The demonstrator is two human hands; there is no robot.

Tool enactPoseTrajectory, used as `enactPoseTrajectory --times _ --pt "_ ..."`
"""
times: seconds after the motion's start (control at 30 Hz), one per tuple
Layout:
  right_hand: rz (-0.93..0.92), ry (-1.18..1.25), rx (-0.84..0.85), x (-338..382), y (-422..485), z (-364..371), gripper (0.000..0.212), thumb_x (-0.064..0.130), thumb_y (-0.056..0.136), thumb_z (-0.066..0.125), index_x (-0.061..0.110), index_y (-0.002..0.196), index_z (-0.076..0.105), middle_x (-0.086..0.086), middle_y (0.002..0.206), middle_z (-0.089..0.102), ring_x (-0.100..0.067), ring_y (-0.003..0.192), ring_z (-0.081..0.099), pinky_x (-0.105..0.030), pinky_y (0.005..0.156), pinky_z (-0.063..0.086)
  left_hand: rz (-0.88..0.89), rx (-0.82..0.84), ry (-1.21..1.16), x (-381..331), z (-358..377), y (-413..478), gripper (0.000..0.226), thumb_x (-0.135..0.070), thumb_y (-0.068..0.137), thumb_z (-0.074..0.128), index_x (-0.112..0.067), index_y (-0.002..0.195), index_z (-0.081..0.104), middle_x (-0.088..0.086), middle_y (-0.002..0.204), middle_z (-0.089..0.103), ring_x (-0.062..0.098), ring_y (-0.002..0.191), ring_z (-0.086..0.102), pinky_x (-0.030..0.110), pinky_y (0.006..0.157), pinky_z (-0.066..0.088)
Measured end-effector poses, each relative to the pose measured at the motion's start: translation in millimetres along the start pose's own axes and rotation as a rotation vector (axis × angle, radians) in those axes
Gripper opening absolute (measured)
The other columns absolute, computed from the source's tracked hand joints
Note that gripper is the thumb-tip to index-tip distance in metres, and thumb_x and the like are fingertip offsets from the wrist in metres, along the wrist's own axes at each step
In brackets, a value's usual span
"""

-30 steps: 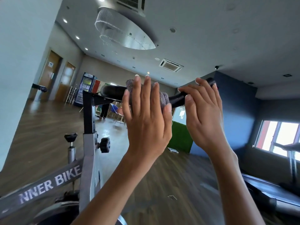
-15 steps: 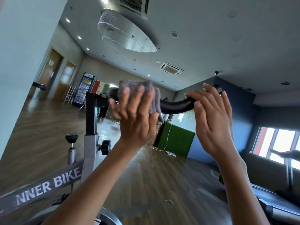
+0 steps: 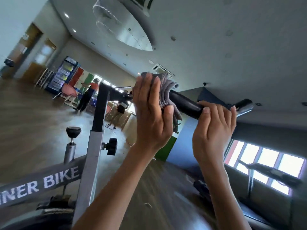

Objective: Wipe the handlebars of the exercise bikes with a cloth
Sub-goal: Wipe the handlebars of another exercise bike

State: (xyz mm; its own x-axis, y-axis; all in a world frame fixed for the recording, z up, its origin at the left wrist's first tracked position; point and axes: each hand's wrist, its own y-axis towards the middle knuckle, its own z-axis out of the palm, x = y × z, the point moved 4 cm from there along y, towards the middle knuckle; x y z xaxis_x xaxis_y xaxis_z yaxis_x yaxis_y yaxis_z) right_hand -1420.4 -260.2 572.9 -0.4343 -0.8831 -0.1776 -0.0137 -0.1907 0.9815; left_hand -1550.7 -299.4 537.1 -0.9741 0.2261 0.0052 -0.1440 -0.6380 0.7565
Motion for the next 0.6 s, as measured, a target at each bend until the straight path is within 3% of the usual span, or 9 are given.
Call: enactPoseTrajectory --times 0.07,0.17,0.3,0.47,0.6 --pt "0.041 0.009 0.008 3 0 2 0.040 0.023 0.095 0.025 0.010 0.092 0.062 0.000 0.086 0.056 -0.020 0.097 0.046 -0.036 0.118 0.015 -0.077 -0.003 -0.090 5 -1 -1 0.050 -0.028 0.103 0.024 0.003 0.142 0.021 0.022 0.149 0.020 0.046 0.141 0.018 0.051 0.120 0.015" --pt "0.071 0.026 -0.015 9 0 2 0.036 0.021 0.091 0.025 0.011 0.087 0.059 0.007 0.083 0.048 -0.016 0.093 0.043 -0.050 0.115 0.021 -0.202 -0.006 -0.221 11 -3 0 0.055 -0.027 0.103 0.023 0.009 0.143 0.016 0.035 0.152 0.017 0.049 0.144 0.011 0.053 0.120 0.012" --pt "0.111 0.038 -0.059 14 0 6 0.042 0.023 0.089 0.024 0.007 0.088 0.063 0.004 0.083 0.053 -0.016 0.092 0.044 -0.062 0.104 0.030 -0.269 0.022 -0.242 13 -3 -8 0.057 -0.028 0.102 0.025 0.007 0.146 0.012 0.035 0.154 0.011 0.041 0.147 -0.001 0.057 0.120 0.009" --pt "0.144 0.042 -0.115 13 -3 11 0.044 0.026 0.088 0.023 0.005 0.086 0.061 0.007 0.081 0.051 -0.018 0.091 0.044 -0.059 0.095 0.037 -0.233 -0.022 -0.271 9 4 -13 0.051 -0.030 0.103 0.025 -0.001 0.145 0.019 0.021 0.154 0.014 0.034 0.149 -0.002 0.053 0.121 0.008" --pt "0.140 0.010 -0.100 12 -5 13 0.033 0.030 0.089 0.021 0.014 0.079 0.049 0.017 0.078 0.044 -0.014 0.085 0.037 -0.052 0.090 0.035 -0.262 -0.102 -0.390 34 12 -12 0.047 -0.031 0.104 0.024 -0.003 0.141 0.021 0.018 0.151 0.018 0.025 0.150 0.001 0.055 0.120 0.013"
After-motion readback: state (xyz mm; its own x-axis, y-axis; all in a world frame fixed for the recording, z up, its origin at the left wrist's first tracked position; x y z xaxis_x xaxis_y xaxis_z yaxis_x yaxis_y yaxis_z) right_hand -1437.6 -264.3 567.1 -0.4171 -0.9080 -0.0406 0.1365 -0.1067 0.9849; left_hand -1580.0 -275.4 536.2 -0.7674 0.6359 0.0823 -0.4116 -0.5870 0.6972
